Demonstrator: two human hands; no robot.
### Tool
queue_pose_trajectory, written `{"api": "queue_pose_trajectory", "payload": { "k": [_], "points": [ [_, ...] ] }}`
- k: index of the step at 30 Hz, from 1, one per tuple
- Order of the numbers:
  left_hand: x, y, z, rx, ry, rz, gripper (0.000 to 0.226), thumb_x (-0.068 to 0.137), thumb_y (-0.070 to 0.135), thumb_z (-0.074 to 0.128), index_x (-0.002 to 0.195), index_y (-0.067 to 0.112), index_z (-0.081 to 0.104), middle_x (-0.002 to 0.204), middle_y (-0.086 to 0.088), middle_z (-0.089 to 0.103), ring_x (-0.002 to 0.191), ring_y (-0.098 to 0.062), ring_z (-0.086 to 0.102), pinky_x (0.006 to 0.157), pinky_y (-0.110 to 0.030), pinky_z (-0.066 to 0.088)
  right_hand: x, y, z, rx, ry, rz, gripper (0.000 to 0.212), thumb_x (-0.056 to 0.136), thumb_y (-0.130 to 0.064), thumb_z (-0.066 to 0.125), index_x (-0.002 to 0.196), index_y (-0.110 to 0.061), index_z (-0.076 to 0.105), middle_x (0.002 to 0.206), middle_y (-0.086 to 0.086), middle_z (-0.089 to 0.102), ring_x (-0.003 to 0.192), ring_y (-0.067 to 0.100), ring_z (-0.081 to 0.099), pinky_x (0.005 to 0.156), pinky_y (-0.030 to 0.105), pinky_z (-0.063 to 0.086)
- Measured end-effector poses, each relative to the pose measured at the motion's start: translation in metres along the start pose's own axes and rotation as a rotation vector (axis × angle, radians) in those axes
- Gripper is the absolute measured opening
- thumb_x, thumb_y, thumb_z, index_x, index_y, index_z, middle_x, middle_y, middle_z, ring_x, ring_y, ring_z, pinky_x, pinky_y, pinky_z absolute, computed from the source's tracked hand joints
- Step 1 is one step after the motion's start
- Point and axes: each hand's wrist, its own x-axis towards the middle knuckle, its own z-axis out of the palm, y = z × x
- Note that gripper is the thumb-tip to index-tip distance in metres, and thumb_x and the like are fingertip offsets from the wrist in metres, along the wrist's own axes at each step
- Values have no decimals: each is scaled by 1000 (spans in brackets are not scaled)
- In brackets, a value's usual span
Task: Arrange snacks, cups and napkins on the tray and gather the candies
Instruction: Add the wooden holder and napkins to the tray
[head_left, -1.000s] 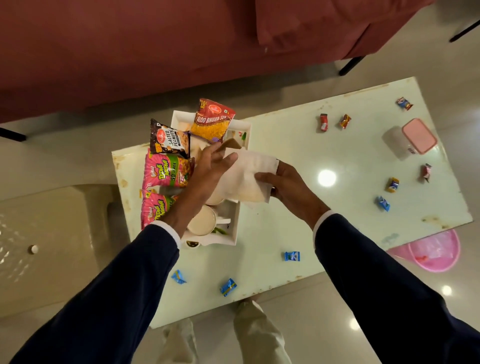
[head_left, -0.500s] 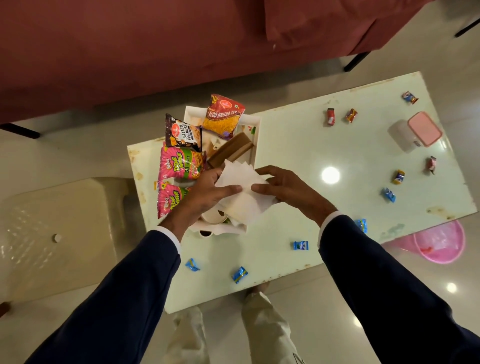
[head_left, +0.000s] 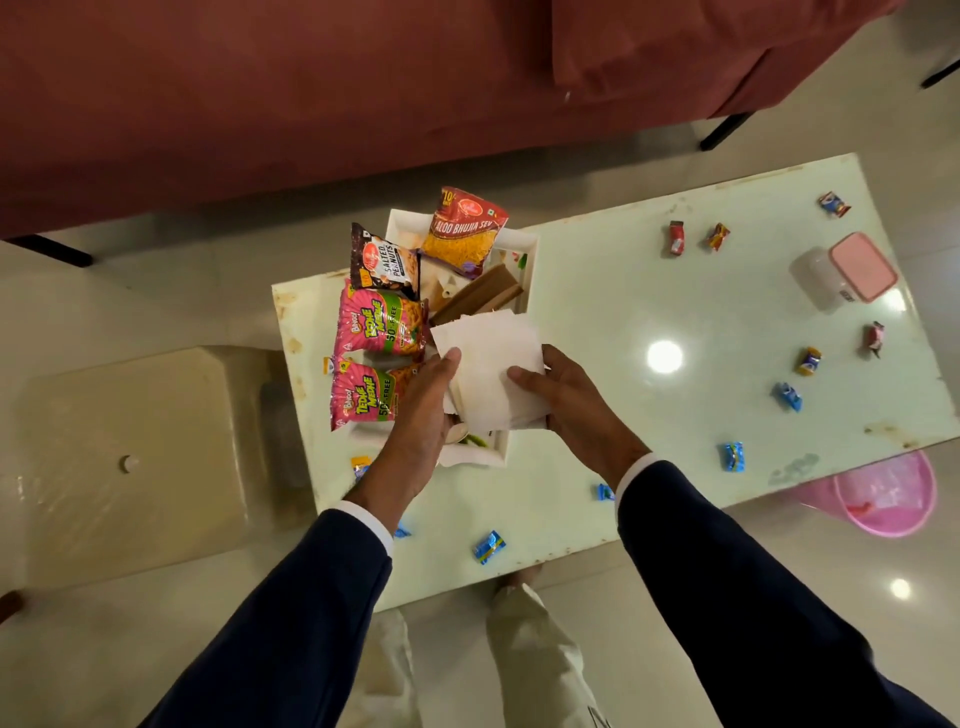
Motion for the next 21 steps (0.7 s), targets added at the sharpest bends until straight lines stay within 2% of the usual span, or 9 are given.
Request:
{"api": "queue_pose_trajectory", "payload": {
  "k": [2, 4, 7, 10, 12, 15, 17, 19, 21],
  "points": [
    [-3, -4, -1, 142, -6, 99, 28, 104, 22, 54, 130, 30, 57, 119, 11, 69, 107, -5, 66, 87, -31, 59, 0, 1, 6, -22, 48, 1, 49, 87, -41, 69, 131, -21, 55, 125, 4, 66, 116, 28, 63, 93, 56, 56],
    [-6, -9, -1, 247, -52, 149, 42, 104, 20, 53, 144, 29, 43, 130, 11, 63, 111, 2, 63, 91, -24, 56, 0, 2, 12, -43, 106, -2, 47, 91, -43, 65, 131, -22, 53, 127, 5, 64, 117, 29, 61, 96, 56, 54],
    [-8, -18, 0, 290, -99, 149, 58, 104, 26, 56, 154, 32, 28, 146, 10, 53, 132, -7, 52, 111, -37, 45, 0, 5, 19, -15, 142, -1, 40, 97, -40, 58, 132, -23, 50, 130, 3, 63, 118, 27, 61, 98, 54, 53],
    [-9, -19, 1, 144, -74, 73, 44, 101, 29, 58, 141, 39, 43, 133, 11, 64, 126, -15, 58, 111, -53, 45, -2, 8, 21, 22, 140, -32, 34, 98, -30, 59, 129, -21, 53, 127, 1, 64, 118, 25, 61, 95, 49, 56],
    [-7, -15, 0, -32, -39, -16, 33, 97, 32, 61, 129, 37, 57, 121, 7, 73, 114, -18, 65, 110, -61, 43, -4, 9, 18, 89, 130, -38, 35, 94, -23, 63, 128, -17, 55, 125, 4, 66, 116, 28, 63, 84, 42, 58],
    [-4, -15, -8, -155, -35, -76, 44, 89, 38, 69, 131, 27, 63, 125, -4, 72, 114, -25, 66, 102, -56, 49, -8, 10, 12, 224, 41, 12, 43, 88, -22, 69, 129, -13, 58, 126, 8, 68, 112, 30, 66, 78, 38, 57],
    [-7, -14, -10, -71, -44, -57, 46, 90, 37, 71, 134, 27, 61, 123, 0, 74, 112, -21, 69, 86, -44, 59, -10, 12, 11, 177, -14, 47, 42, 90, -26, 69, 130, -16, 59, 123, 8, 70, 110, 30, 68, 77, 39, 58],
    [-8, -15, -8, 79, -33, -19, 44, 93, 36, 69, 135, 33, 57, 114, 9, 76, 103, -13, 73, 70, -31, 60, -12, 15, 13, 63, -26, 55, 39, 92, -32, 67, 129, -22, 60, 120, 3, 71, 109, 28, 68, 77, 42, 61],
    [-7, -17, -8, 185, -21, 18, 49, 94, 38, 67, 140, 36, 50, 116, 14, 73, 103, -9, 71, 70, -27, 60, -12, 18, 13, -16, 0, 36, 38, 94, -32, 66, 130, -24, 58, 121, 2, 70, 110, 27, 67, 86, 47, 60]
  ]
}}
